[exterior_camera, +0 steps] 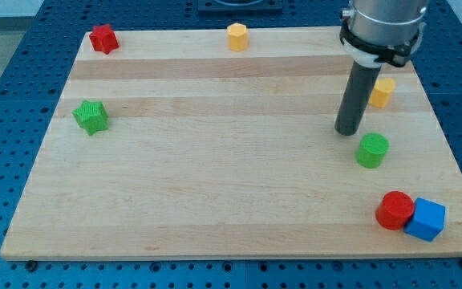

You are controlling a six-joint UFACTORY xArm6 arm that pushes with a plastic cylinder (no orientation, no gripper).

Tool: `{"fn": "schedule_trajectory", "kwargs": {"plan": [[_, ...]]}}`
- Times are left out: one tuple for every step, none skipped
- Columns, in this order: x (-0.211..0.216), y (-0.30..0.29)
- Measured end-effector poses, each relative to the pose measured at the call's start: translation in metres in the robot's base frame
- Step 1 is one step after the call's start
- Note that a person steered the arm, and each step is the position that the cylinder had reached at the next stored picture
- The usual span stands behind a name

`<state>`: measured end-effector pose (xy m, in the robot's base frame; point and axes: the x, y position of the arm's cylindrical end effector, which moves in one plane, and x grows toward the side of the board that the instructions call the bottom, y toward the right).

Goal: Move the green circle close the cube

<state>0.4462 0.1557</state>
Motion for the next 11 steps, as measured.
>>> {"fn": "schedule_trajectory", "kwargs": {"plan": [[0.019,0.006],[0.037,0.018],[0.05,0.027],[0.061,0.03],[0.043,0.03],[0.031,0.053],[0.042,0.058],[0.051,0.058],[0.067,0.058],[0.075,0.058],[0.065,0.056]]}}
